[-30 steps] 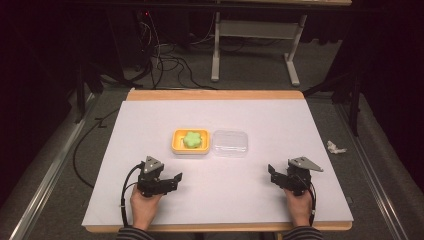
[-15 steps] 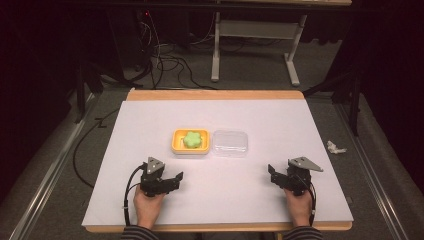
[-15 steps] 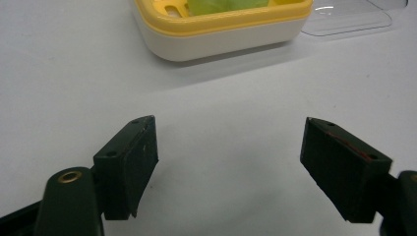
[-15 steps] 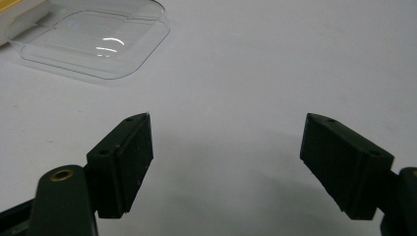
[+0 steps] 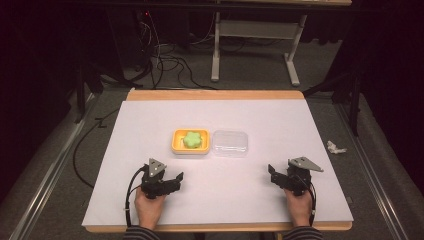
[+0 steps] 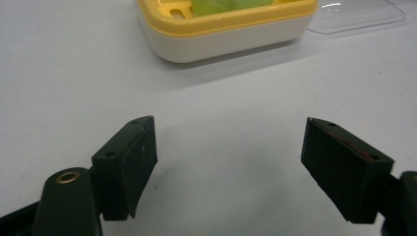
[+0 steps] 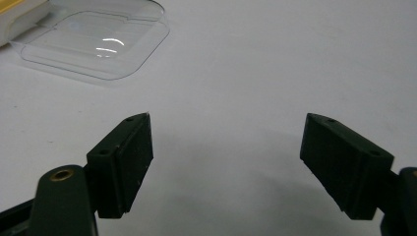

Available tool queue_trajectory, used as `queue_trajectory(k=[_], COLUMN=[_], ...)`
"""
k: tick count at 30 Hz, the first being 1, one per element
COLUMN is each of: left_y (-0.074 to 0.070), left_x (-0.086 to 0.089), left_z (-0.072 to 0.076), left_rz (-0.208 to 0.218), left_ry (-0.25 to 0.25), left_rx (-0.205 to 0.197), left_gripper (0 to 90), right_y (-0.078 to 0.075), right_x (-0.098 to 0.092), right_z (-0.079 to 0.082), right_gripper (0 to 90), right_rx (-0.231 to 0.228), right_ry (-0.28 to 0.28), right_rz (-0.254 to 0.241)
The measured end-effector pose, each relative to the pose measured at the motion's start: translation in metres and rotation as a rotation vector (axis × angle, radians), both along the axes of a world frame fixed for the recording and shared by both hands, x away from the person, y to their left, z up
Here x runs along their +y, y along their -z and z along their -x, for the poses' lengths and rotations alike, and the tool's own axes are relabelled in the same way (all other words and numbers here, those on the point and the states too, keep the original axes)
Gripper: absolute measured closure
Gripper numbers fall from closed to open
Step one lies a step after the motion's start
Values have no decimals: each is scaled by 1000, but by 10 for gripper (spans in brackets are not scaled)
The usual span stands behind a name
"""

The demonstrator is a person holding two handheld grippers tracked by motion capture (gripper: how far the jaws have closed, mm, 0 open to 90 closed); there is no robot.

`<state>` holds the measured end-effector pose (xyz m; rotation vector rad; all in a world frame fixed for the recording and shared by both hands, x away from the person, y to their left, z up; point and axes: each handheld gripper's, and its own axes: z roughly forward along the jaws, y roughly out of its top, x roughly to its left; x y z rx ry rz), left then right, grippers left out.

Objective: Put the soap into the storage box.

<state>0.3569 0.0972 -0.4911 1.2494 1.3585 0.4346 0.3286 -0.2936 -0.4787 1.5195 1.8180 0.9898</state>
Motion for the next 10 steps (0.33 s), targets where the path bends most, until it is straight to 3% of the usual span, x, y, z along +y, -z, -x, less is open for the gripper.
queue_trajectory(k=[10], left_y=[1], left_x=[-2], left_z=[1], left_rz=[-28], left_ry=[-35], left_rx=[-16], left_gripper=[240], right_y=[0], right_x=[0], right_z=[0], right_gripper=[209], right_rx=[0], right_ry=[-4], right_rz=[2])
